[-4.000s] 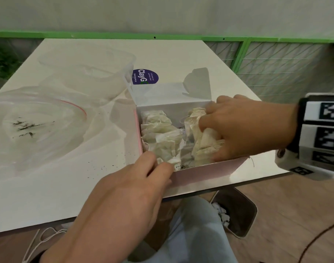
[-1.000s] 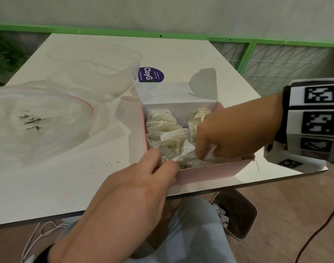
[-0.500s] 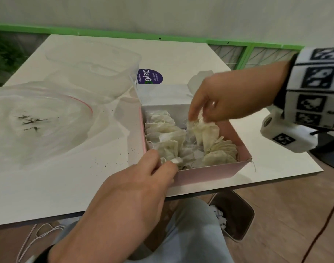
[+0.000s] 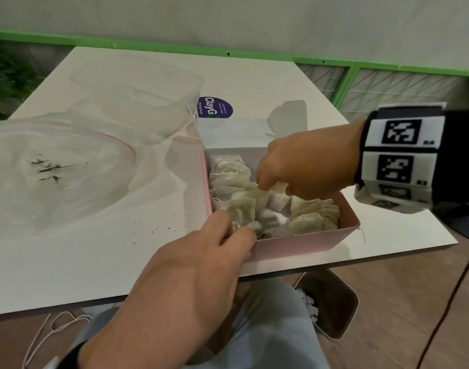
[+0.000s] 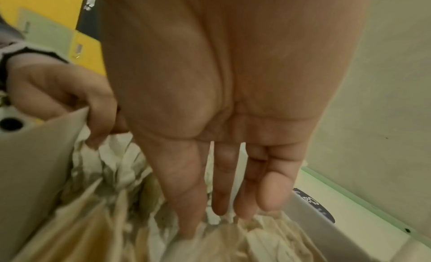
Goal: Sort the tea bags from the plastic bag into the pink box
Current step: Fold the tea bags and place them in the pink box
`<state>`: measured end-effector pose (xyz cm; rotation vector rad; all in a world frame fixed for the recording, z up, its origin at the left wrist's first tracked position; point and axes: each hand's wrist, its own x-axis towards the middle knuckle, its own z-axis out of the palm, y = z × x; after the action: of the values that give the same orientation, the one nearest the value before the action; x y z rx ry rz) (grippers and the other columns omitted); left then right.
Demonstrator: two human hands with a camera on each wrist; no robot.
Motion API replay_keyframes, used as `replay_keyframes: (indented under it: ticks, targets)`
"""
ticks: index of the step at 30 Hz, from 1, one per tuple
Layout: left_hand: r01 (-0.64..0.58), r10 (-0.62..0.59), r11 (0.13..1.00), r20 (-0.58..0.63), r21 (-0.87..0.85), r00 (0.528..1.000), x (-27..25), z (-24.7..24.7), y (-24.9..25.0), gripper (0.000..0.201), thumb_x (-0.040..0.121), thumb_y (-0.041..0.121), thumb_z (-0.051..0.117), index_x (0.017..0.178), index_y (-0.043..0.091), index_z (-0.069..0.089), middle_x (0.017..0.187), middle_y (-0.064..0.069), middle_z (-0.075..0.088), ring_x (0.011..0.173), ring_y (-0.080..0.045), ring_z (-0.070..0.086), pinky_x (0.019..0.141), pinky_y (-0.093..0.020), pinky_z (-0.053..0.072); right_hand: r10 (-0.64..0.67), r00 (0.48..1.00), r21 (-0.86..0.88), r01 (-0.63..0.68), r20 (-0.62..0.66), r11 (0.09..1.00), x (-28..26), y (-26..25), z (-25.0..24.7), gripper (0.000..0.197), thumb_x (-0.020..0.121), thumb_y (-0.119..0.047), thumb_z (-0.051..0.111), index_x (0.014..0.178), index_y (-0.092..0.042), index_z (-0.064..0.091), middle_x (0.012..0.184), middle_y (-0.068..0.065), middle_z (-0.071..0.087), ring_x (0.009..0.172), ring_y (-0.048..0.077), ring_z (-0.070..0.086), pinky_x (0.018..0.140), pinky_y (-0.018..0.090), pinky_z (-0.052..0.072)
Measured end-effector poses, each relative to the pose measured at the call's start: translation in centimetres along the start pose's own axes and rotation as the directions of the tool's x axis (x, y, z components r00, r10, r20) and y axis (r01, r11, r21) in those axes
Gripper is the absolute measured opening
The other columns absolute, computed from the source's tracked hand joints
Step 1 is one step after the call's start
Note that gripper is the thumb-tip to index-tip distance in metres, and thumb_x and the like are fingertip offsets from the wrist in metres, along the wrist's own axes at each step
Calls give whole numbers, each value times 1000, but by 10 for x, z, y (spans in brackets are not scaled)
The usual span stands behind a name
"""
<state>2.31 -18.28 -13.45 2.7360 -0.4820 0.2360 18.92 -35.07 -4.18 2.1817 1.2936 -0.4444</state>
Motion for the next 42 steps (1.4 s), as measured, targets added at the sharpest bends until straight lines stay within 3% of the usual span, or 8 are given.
replay_keyframes:
  ticks: [6,16,24,27,30,32,36,42]
  targets:
    - [13,-13,1000,2,16,1000,0,1,0,19,88,23,65,99,31,53,92,6,46,50,-24,49,37,-40,46,25,999,-71,-22,42,997,15,0,14,34,93,-17,58,126,-25,63,124,-1,63,114,26,62,95,40,53]
    - [14,-14,1000,1,13,1000,0,-1,1,28,84,22,76,99,31,54,91,7,48,49,-19,48,36,-37,46,123,982,309,-73,-145,948,8,15,2,35,87,-9,65,115,-29,73,98,-9,71,88,11,62,81,24,49]
    - [7,-7,1000,-15,-3,1000,0,1,1,26,85,21,75,98,29,54,90,6,47,49,-20,46,35,-37,44,173,969,195,-139,-174,971,7,10,12,20,87,-45,71,86,-25,67,66,-14,47,63,4,45,58,21,35]
    - [2,-2,1000,-18,-8,1000,0,1,1,28,86,21,74,100,30,52,91,6,47,50,-21,48,36,-37,44,190,974,115,-176,-125,978,8,4,16,27,87,-51,67,101,-27,67,76,-11,51,78,15,54,59,25,38]
    - [-3,2,1000,-21,-6,1000,0,2,1,27,86,21,73,100,29,51,90,5,47,50,-22,47,35,-37,44,165,986,103,-163,-17,981,11,0,19,40,89,-45,67,126,-31,62,103,-7,64,101,20,61,78,31,50]
    - [-3,3,1000,-22,-4,1000,-1,2,0,28,86,21,73,100,29,51,90,5,47,50,-22,47,35,-38,44,138,990,137,-133,-27,982,13,-1,19,32,90,-37,67,122,-30,67,102,-10,66,95,17,60,83,31,52]
    - [1,-2,1000,-26,-2,1000,-1,2,0,31,84,20,76,100,29,51,90,5,47,49,-22,46,35,-38,42,153,971,300,-93,-181,949,11,7,15,16,88,-33,72,102,-26,72,71,-17,45,65,0,45,62,15,33]
    - [2,-2,1000,-15,-5,1000,-1,3,0,25,88,23,71,100,30,50,91,6,46,50,-23,48,36,-37,44,196,957,395,-99,-214,913,-3,16,3,19,79,-48,62,82,-29,63,88,-10,61,78,13,57,69,26,43]
